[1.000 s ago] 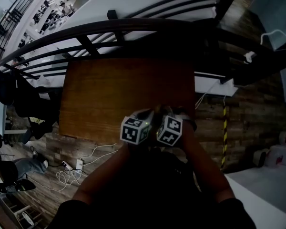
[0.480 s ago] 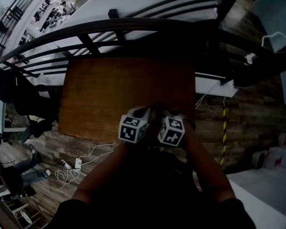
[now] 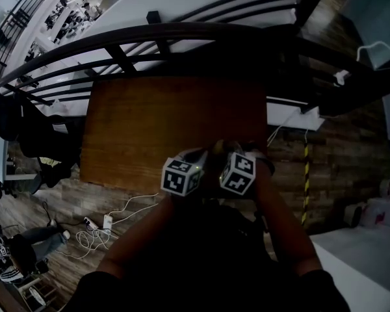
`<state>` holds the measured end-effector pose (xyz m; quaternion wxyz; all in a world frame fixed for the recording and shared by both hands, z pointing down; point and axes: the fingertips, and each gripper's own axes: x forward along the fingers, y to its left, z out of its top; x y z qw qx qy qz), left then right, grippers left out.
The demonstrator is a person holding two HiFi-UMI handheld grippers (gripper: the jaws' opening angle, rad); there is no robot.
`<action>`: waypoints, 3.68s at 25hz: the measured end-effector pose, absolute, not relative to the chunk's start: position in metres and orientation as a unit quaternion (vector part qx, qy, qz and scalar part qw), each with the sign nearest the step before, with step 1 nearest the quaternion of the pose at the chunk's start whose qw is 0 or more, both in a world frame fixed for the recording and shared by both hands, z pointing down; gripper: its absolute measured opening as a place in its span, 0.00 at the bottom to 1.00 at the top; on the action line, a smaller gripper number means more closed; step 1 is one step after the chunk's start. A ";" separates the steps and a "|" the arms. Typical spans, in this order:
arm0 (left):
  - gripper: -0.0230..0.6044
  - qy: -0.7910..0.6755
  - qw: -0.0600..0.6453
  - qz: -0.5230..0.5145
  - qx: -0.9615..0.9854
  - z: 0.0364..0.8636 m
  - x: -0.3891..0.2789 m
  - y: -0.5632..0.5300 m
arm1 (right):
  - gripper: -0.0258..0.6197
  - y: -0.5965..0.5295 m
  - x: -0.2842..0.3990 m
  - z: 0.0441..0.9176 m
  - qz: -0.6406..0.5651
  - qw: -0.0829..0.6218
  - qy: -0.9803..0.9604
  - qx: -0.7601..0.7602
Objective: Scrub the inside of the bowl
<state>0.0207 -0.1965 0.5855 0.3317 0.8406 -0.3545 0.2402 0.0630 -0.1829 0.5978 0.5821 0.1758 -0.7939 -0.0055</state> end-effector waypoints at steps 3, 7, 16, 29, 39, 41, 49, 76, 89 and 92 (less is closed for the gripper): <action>0.03 -0.342 0.350 0.224 0.843 0.580 0.027 -0.193 | 0.15 -0.184 0.054 0.596 -0.019 0.575 -0.799 0.177; 0.03 -0.344 0.354 0.210 0.844 0.570 0.025 -0.198 | 0.15 -0.175 0.038 0.596 -0.023 0.566 -0.808 0.162; 0.03 -0.370 0.310 0.229 0.845 0.572 0.005 -0.214 | 0.15 -0.153 0.019 0.594 0.016 0.539 -0.834 0.117; 0.04 -0.376 0.320 0.241 0.836 0.580 -0.007 -0.207 | 0.15 -0.183 0.046 0.589 -0.001 0.569 -0.803 0.180; 0.03 -0.355 0.339 0.218 0.843 0.575 0.006 -0.198 | 0.15 -0.178 0.023 0.590 -0.019 0.555 -0.815 0.168; 0.03 -0.359 0.335 0.214 0.844 0.574 0.005 -0.202 | 0.15 -0.177 0.019 0.591 -0.013 0.552 -0.817 0.165; 0.03 -0.366 0.309 0.229 0.847 0.572 -0.002 -0.216 | 0.15 -0.151 0.006 0.596 -0.035 0.550 -0.832 0.071; 0.03 -0.351 0.357 0.200 0.842 0.566 0.006 -0.216 | 0.15 -0.193 0.020 0.594 -0.035 0.559 -0.817 0.141; 0.03 -0.381 0.312 0.216 0.843 0.571 -0.006 -0.231 | 0.15 -0.161 0.018 0.587 -0.001 0.540 -0.841 0.035; 0.03 -0.384 0.314 0.214 0.842 0.571 -0.007 -0.232 | 0.15 -0.162 0.025 0.576 0.017 0.531 -0.847 0.031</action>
